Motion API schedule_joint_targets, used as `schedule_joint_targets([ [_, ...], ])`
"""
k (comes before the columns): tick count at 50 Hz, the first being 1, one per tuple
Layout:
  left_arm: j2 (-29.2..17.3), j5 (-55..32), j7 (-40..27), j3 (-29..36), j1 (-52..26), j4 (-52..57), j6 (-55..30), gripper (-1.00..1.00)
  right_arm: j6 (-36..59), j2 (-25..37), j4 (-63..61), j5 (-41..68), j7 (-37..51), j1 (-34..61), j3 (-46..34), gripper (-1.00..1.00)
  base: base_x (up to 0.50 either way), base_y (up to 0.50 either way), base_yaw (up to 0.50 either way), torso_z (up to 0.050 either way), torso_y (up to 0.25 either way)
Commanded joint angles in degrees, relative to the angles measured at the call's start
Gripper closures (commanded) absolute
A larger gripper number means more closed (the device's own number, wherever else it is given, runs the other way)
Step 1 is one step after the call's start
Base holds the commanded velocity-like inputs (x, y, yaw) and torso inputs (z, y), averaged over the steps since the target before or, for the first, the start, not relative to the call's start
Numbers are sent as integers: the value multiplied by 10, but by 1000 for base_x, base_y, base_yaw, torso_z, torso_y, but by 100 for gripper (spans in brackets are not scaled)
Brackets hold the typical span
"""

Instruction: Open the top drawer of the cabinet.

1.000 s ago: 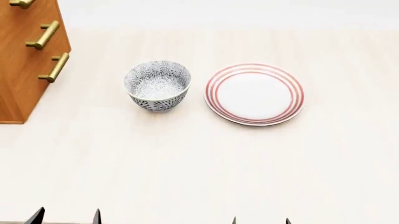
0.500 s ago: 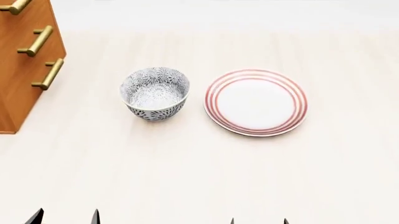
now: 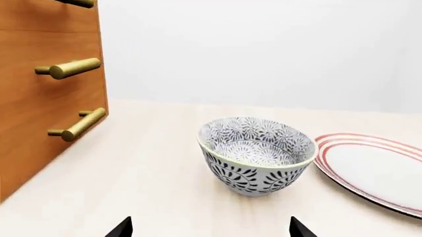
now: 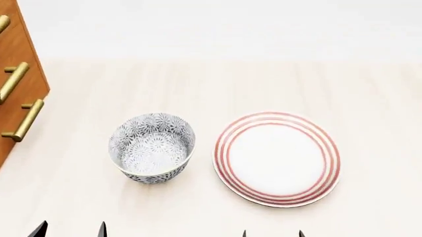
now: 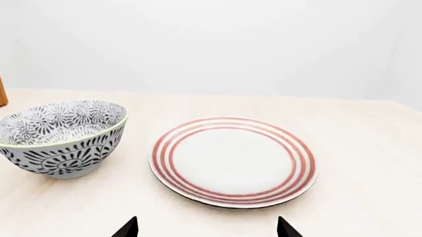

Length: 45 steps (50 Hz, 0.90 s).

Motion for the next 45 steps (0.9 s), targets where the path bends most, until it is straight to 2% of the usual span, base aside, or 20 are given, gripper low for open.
schedule_joint_targets([
  [1,-5,-3,-3,7,0,0,2,-100,-4,4,3,4,3,1,-6,-100,500,0,0,0,0],
  [30,-14,-11,-11,20,0,2,4,-100,-5,13,2,11,13,1,-18,-100,496,0,0,0,0],
  [36,-16,-12,-14,22,0,2,5,-100,-18,15,2,13,11,-1,-21,-100,0,0,0,0,0],
  [45,-18,-15,-16,25,-1,0,8,-100,-20,18,1,14,14,0,-24,-100,0,492,0,0,0],
])
